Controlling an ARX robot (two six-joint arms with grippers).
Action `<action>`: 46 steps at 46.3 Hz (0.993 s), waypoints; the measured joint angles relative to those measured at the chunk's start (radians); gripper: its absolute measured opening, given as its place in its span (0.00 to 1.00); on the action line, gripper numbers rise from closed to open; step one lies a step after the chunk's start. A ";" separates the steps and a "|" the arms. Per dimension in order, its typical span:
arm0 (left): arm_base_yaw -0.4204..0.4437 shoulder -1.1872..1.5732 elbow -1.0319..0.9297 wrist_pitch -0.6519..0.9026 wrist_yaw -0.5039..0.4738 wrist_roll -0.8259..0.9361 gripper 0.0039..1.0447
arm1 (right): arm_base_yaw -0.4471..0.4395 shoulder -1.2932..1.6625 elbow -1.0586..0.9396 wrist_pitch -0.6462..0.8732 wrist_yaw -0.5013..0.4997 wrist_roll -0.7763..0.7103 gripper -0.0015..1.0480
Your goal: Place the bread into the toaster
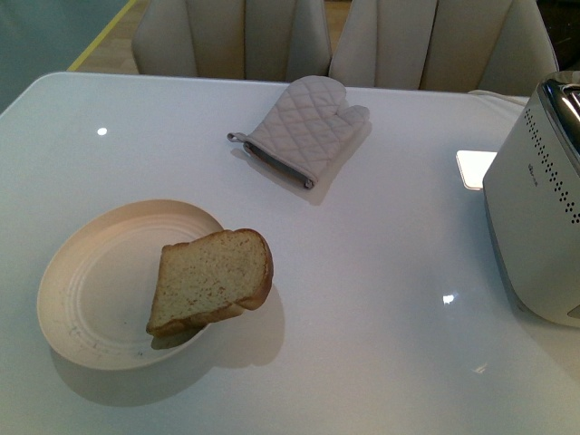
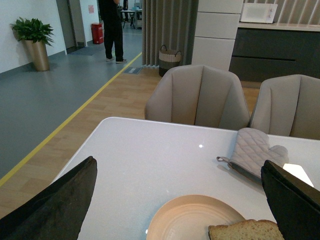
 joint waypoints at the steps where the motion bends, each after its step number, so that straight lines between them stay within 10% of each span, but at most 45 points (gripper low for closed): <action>1: 0.000 0.000 0.000 0.000 0.000 0.000 0.94 | 0.000 0.000 0.000 0.000 0.000 0.000 0.91; 26: 0.000 0.000 0.000 0.000 0.000 0.000 0.94 | 0.000 0.000 0.000 0.000 0.000 0.000 0.91; 32: 0.071 0.318 0.177 -0.309 0.211 -0.267 0.94 | 0.000 0.000 0.000 0.000 -0.002 0.000 0.91; 46: 0.124 0.887 0.302 0.080 0.280 -0.399 0.94 | 0.000 0.000 0.000 0.000 -0.001 0.000 0.91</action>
